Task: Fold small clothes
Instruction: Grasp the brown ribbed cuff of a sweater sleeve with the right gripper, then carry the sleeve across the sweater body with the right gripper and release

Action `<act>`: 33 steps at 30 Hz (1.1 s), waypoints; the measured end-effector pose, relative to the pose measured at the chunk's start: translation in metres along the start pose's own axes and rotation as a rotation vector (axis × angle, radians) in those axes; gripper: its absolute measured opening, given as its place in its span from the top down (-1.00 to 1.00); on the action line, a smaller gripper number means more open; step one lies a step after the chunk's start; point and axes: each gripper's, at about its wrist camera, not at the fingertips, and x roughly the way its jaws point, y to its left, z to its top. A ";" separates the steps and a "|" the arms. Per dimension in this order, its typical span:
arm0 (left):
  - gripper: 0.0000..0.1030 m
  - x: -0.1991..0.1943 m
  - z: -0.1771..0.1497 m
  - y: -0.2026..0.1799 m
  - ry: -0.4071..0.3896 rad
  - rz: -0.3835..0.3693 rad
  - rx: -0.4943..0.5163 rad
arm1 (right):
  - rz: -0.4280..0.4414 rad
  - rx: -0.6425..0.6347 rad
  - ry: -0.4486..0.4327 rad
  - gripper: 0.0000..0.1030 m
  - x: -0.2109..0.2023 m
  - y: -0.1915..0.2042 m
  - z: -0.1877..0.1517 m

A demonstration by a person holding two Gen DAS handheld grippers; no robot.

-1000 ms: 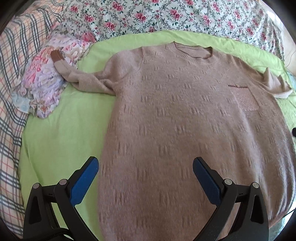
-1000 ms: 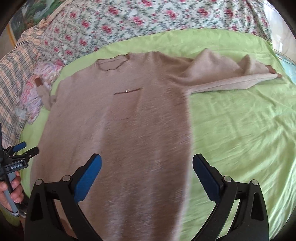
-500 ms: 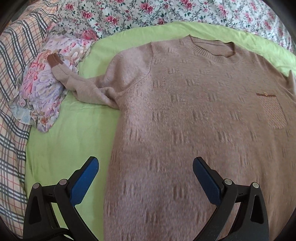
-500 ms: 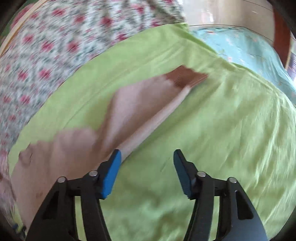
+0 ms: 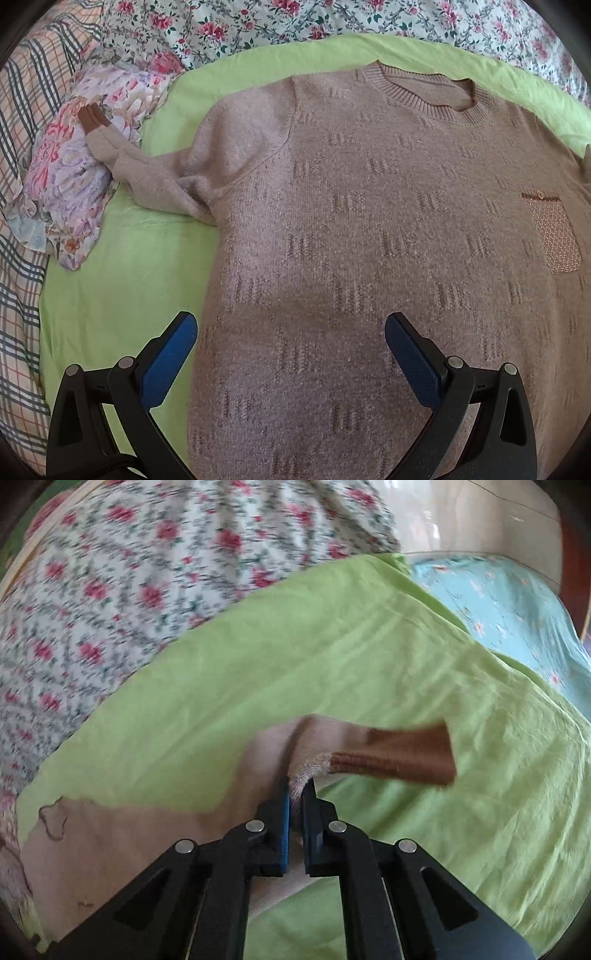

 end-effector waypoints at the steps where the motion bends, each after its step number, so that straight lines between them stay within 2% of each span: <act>1: -0.98 0.000 -0.001 0.001 -0.001 -0.006 -0.004 | 0.038 -0.039 0.002 0.88 -0.006 0.021 -0.006; 5: -0.98 -0.003 -0.003 0.006 -0.013 -0.021 -0.015 | 0.234 -0.158 0.052 0.88 -0.013 0.115 -0.034; 10: -0.98 -0.006 -0.006 0.014 -0.027 -0.033 -0.023 | 0.458 -0.238 0.160 0.88 -0.001 0.223 -0.083; 15: -0.98 -0.005 -0.011 0.031 -0.026 -0.053 -0.052 | 0.599 -0.329 0.286 0.88 0.018 0.323 -0.138; 19: -0.98 -0.004 -0.012 0.041 -0.017 -0.101 -0.080 | 0.647 -0.379 0.393 0.84 0.040 0.364 -0.170; 21: -0.98 -0.004 -0.010 0.041 -0.016 -0.130 -0.085 | 0.639 -0.393 0.420 0.76 0.045 0.365 -0.178; 22: -0.98 -0.003 -0.007 0.040 -0.015 -0.149 -0.086 | 0.630 -0.387 0.433 0.45 0.047 0.362 -0.182; 24: -0.98 -0.001 -0.001 0.035 -0.014 -0.188 -0.088 | 0.636 -0.361 0.425 0.16 0.045 0.349 -0.182; 28: -0.98 0.007 0.021 0.014 -0.008 -0.300 -0.075 | 0.593 -0.339 0.375 0.14 0.033 0.313 -0.172; 33: -0.94 0.040 0.053 -0.015 0.051 -0.412 -0.089 | 0.499 -0.313 0.347 0.14 0.020 0.270 -0.164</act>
